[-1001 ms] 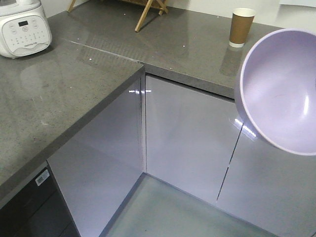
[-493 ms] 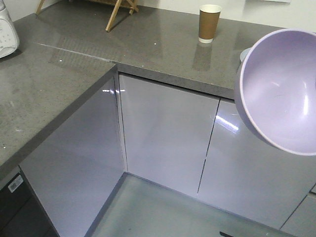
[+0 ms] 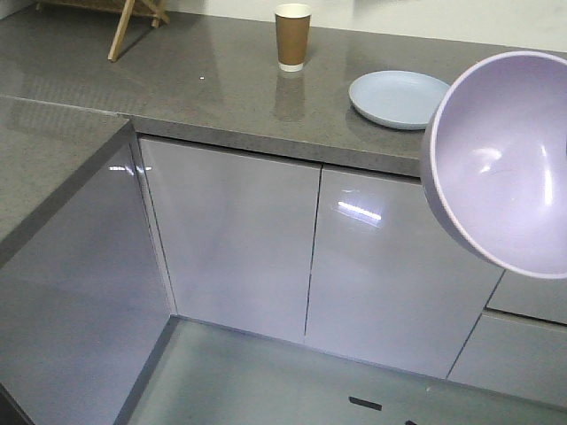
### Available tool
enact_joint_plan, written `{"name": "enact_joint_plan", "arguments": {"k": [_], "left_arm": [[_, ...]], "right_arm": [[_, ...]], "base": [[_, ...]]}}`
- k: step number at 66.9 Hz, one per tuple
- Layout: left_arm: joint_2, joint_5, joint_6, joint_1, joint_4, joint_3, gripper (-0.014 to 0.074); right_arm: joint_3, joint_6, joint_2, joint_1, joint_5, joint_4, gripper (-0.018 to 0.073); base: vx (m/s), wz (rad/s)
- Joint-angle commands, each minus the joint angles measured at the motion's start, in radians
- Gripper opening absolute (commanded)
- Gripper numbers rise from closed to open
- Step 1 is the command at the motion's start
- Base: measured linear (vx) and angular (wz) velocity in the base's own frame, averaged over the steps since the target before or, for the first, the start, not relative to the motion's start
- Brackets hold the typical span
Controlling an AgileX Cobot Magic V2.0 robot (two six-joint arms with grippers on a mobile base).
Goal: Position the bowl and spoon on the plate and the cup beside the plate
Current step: 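Turn the base toward the counter with the blue plate, then drive the base forward toward the pale blue plate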
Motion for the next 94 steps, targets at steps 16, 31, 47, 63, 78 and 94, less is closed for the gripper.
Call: {"name": "enact_joint_plan", "arguments": {"k": [16, 31, 47, 63, 78, 94], "left_arm": [[-0.011, -0.043, 0.002, -0.004, 0.027, -0.022, -0.0006], [-0.011, -0.043, 0.002, -0.004, 0.027, -0.022, -0.0006], [-0.011, -0.043, 0.002, -0.004, 0.027, -0.022, -0.0006], [-0.011, -0.043, 0.002, -0.004, 0.027, -0.022, -0.0006], [-0.011, -0.043, 0.002, -0.004, 0.027, -0.022, -0.0006], [-0.011, -0.043, 0.002, -0.004, 0.027, -0.022, -0.0006]], "right_arm": [[-0.025, -0.006, -0.004, -0.004, -0.06, 0.036, -0.0004], [-0.025, -0.006, -0.004, -0.004, -0.06, 0.036, -0.0004], [-0.025, -0.006, -0.004, -0.004, -0.06, 0.036, -0.0004], [-0.025, -0.006, -0.004, -0.004, -0.06, 0.037, -0.0004], [-0.025, -0.006, -0.004, -0.004, -0.06, 0.037, -0.0004], [-0.025, -0.006, -0.004, -0.004, -0.06, 0.037, -0.0004]], "base": [[-0.02, -0.27], [-0.02, -0.26], [-0.02, -0.18], [-0.01, -0.12], [0.0, -0.09], [0.01, -0.06]]}}
